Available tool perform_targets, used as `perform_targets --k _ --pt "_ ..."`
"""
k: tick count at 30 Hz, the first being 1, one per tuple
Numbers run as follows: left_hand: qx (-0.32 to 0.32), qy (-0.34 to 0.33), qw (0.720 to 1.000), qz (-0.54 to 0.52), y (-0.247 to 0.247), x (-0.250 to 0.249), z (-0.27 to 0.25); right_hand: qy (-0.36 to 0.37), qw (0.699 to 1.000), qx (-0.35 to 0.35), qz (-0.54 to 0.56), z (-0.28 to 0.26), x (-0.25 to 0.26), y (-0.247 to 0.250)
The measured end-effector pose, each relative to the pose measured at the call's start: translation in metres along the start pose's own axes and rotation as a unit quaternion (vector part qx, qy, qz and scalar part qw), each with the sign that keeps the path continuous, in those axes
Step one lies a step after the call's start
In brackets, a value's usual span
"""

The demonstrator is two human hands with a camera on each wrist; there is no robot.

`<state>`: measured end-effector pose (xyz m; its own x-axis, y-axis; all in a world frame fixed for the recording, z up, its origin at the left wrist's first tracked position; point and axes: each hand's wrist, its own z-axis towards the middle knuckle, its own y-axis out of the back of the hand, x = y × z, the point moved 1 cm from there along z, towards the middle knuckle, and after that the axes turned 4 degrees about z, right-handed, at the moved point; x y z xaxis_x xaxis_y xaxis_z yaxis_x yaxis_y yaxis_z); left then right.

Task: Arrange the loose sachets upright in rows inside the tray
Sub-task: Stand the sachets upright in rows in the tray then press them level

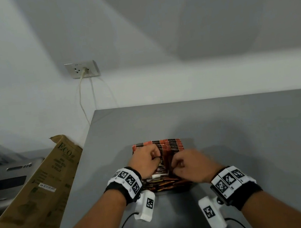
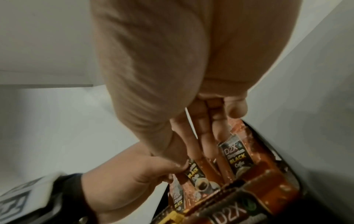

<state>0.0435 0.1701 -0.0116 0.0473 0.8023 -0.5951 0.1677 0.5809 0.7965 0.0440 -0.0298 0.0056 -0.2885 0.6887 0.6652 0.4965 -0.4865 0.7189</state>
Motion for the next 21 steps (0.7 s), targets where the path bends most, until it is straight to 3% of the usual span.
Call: perform_targets --k 3,8,10,14,21 --pt "0.012 0.002 0.999 0.043 -0.005 0.003 0.005 0.007 0.998 0.049 -0.033 -0.005 0.005 -0.006" --pt "-0.037 0.013 0.998 0.047 -0.001 0.004 0.003 0.007 0.997 0.068 -0.039 -0.004 0.006 -0.009" --pt "-0.006 0.014 1.0 -0.005 0.007 0.001 -0.006 0.01 0.997 0.07 -0.043 -0.003 0.006 -0.009" --pt "0.141 -0.005 0.99 -0.009 0.022 -0.005 -0.033 0.004 0.996 0.082 -0.029 -0.006 0.005 -0.006" --pt "0.137 -0.017 0.99 0.007 0.013 0.01 -0.046 0.024 0.995 0.07 -0.062 -0.002 0.007 -0.011"
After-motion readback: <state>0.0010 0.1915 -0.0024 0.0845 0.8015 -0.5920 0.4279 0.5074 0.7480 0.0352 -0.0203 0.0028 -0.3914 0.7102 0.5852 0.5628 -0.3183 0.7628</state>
